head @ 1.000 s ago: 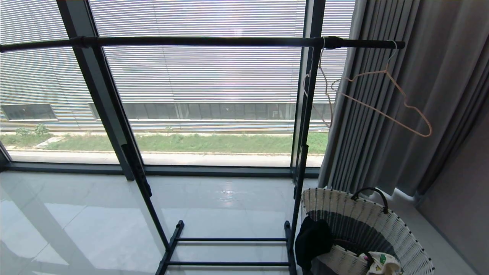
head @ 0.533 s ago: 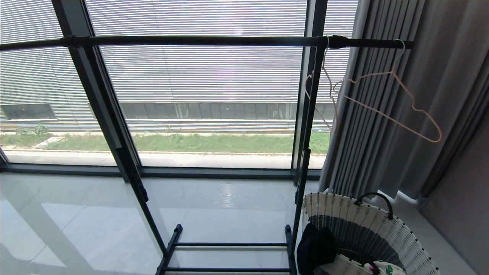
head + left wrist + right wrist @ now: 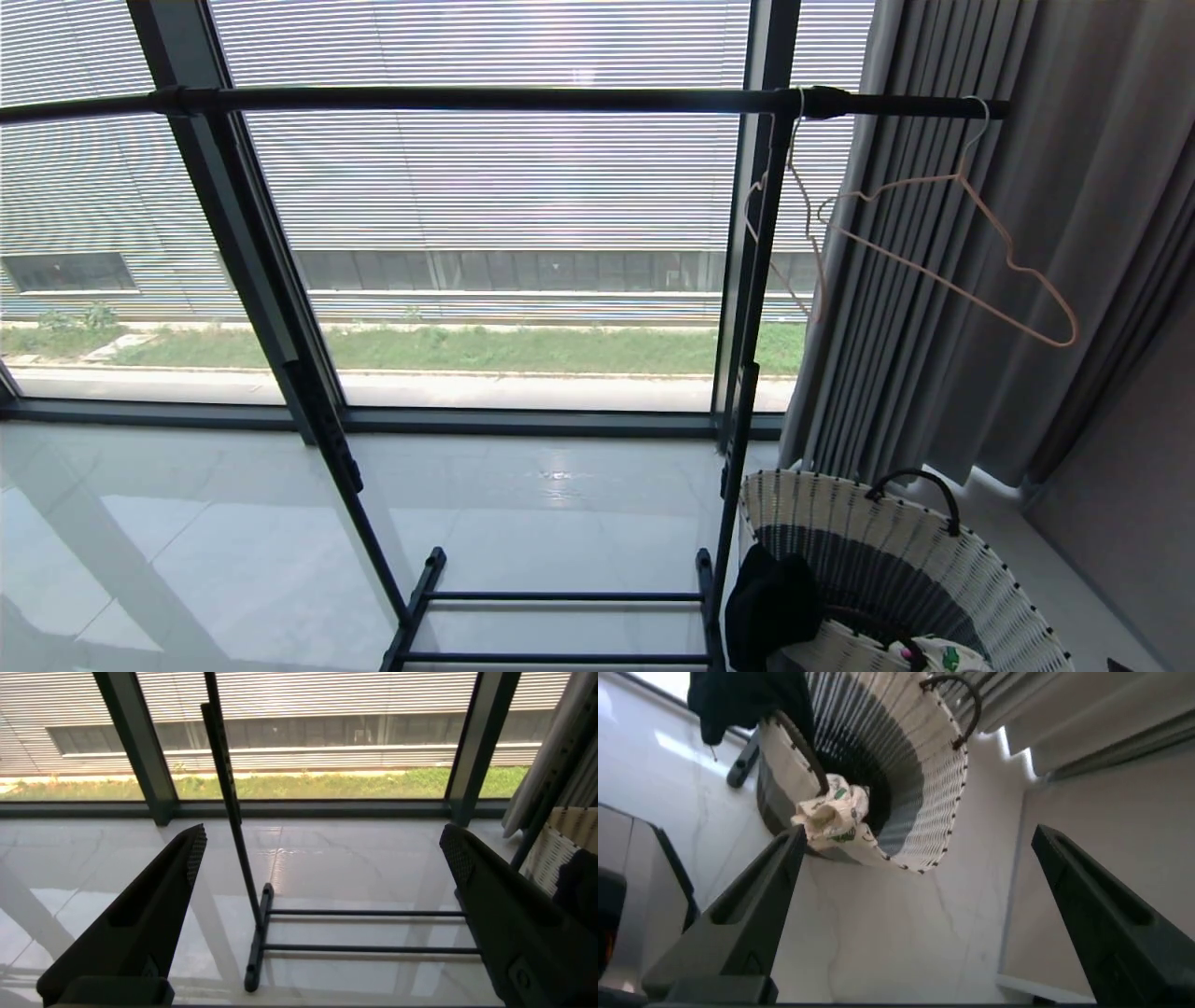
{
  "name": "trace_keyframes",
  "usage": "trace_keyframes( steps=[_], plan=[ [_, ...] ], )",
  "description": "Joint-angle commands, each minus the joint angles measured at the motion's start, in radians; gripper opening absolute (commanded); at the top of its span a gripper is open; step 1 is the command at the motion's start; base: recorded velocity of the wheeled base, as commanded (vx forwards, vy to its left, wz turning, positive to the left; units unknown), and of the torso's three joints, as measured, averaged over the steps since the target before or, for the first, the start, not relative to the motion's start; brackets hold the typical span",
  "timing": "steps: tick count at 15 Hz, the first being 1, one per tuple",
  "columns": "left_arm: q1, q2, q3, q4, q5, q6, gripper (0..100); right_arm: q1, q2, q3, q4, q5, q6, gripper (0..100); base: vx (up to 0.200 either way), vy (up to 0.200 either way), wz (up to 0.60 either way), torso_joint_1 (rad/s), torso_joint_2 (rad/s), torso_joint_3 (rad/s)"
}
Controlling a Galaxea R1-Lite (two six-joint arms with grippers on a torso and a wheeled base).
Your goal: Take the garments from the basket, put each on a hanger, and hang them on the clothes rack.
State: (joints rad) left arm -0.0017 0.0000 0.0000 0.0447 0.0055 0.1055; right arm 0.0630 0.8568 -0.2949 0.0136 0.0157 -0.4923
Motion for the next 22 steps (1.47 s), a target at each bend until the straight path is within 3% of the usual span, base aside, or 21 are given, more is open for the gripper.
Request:
trace_keyframes(
  steps=[1, 6, 12, 19, 22],
  plan=[
    [0.0, 0.002, 0.0, 0.0, 0.001, 0.0, 100, 0.003, 0.607, -0.194, -0.004, -0.007, -0.199, 100, 0.0, 0.0, 0.0, 0.0, 0.0, 0.0],
    [0.0, 0.002, 0.0, 0.0, 0.001, 0.0, 100, -0.005, 0.854, -0.17, -0.115, -0.013, -0.201, 100, 0.0, 0.0, 0.0, 0.0, 0.0, 0.0],
    [0.0, 0.002, 0.0, 0.0, 0.001, 0.0, 100, -0.003, 0.837, -0.116, -0.159, -0.017, -0.199, 100, 0.0, 0.0, 0.0, 0.0, 0.0, 0.0],
    [0.0, 0.002, 0.0, 0.0, 0.001, 0.0, 100, -0.005, 0.841, -0.118, -0.182, -0.019, -0.199, 100, 0.0, 0.0, 0.0, -0.132, 0.35, 0.215],
    [0.0, 0.002, 0.0, 0.0, 0.001, 0.0, 100, -0.026, 0.88, -0.124, -0.285, -0.017, -0.207, 100, 0.0, 0.0, 0.0, -0.028, 0.08, 0.05]
  ],
)
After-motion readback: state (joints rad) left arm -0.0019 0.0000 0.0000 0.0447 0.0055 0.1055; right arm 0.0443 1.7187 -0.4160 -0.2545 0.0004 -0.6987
